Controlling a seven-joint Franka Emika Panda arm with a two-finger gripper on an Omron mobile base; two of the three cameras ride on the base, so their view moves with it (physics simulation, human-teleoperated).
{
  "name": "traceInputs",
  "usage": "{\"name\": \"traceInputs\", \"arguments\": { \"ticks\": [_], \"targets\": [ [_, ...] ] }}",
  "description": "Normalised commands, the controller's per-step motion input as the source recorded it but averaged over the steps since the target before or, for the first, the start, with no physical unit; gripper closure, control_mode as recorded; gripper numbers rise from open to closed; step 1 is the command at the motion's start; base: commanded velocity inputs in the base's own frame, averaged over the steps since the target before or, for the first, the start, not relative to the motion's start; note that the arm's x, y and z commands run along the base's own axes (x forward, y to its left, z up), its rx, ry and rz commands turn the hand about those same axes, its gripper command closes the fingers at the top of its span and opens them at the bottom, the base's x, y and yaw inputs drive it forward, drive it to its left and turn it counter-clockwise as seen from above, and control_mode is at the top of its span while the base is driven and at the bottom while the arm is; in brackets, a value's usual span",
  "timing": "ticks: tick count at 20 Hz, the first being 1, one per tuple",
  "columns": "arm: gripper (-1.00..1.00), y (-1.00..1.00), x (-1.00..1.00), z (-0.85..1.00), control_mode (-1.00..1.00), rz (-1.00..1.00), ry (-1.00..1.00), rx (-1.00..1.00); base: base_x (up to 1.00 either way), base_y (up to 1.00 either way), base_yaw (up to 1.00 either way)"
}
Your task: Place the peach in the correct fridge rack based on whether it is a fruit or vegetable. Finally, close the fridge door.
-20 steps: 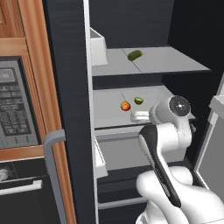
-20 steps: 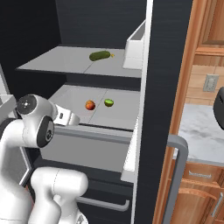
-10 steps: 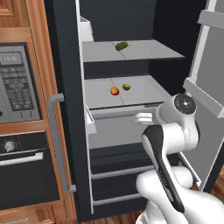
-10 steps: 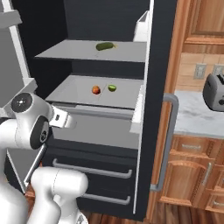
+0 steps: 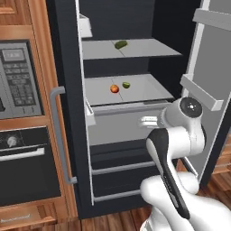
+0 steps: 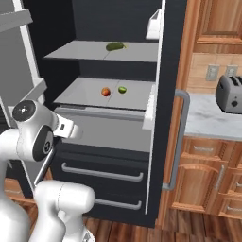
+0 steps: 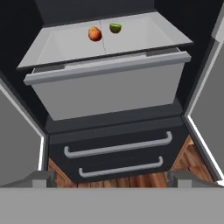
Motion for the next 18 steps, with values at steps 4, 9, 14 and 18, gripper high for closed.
{"name": "traceInputs", "arguments": {
  "ticks": [4,9,14,18],
  "targets": [
    [-1.00,0.00,0.00,0.00,1.00,0.00,0.00,0.00,-0.44,0.00,0.00],
    [-1.00,0.01,0.00,-0.02,-1.00,0.00,0.00,0.00,-0.20,0.00,0.00],
    [-1.00,0.28,-0.38,0.46,-1.00,0.03,-0.10,-0.12,0.00,0.00,0.00],
    [-1.00,0.83,-0.91,0.89,-1.00,0.09,-0.09,-0.39,0.00,0.00,0.00]
  ]
}}
